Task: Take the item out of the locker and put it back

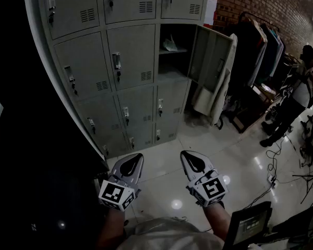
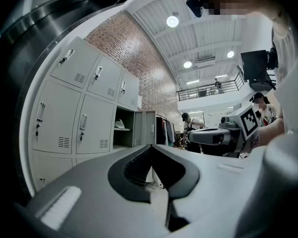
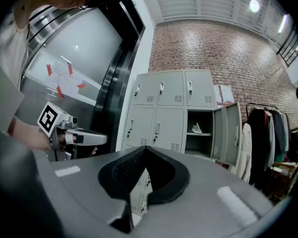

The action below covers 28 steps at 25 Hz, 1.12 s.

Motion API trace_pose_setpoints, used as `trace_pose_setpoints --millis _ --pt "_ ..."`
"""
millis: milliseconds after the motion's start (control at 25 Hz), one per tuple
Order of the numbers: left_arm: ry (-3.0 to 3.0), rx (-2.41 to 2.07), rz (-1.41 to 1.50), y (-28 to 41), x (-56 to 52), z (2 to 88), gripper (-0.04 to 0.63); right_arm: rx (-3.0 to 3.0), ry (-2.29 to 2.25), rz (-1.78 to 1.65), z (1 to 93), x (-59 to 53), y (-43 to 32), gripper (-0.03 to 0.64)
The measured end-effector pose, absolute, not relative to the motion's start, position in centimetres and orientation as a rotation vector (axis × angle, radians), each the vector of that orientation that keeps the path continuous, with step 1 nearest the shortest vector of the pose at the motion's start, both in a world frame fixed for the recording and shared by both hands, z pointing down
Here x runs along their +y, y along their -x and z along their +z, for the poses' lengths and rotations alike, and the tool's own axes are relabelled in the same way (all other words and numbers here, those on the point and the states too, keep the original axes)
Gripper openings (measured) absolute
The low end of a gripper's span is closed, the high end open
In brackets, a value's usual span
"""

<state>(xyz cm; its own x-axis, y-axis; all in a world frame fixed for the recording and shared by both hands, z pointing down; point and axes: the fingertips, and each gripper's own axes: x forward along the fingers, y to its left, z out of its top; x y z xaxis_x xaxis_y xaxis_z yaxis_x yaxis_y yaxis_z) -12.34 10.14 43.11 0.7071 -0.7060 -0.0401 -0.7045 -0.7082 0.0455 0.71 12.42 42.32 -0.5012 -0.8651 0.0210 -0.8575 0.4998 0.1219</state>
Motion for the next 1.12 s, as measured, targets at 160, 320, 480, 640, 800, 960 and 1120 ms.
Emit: trace_pose_setpoints --millis 160,320,480,640,800,960,1120 --pt "-2.864 -1.230 -0.068 13.8 8.3 44.0 0.005 -2.642 -1.540 -0.140 43.3 10.4 -0.4 0.000" --pt "-2.854 -1.234 -0.050 13.6 5.7 45.5 0.005 -2.653 -1.548 -0.130 44.0 7.1 -1.1 0.000" --pt "-2.845 -1.278 -0.037 12.7 1.0 46.1 0.005 -2.692 -1.518 -0.138 44.6 1.7 -1.9 0.000" --pt "-2.850 -1.333 -0.056 10.7 -6.4 45.7 0.005 -2.739 -1.475 -0.191 44.0 -6.1 -3.6 0.000" --pt "-2.860 -1.370 -0.083 7.2 -14.9 43.6 0.005 -2.763 -1.445 -0.239 41.9 -15.0 -7.0 0.000" --pt "-2.864 -1.400 -0.091 3.9 -22.6 41.6 0.005 -2.773 -1.408 -0.274 40.0 -22.9 -10.1 0.000" --pt "-2.861 -1.397 -0.070 1.9 -28.1 41.4 0.005 -2.772 -1.399 -0.242 39.8 -28.7 -11.8 0.000"
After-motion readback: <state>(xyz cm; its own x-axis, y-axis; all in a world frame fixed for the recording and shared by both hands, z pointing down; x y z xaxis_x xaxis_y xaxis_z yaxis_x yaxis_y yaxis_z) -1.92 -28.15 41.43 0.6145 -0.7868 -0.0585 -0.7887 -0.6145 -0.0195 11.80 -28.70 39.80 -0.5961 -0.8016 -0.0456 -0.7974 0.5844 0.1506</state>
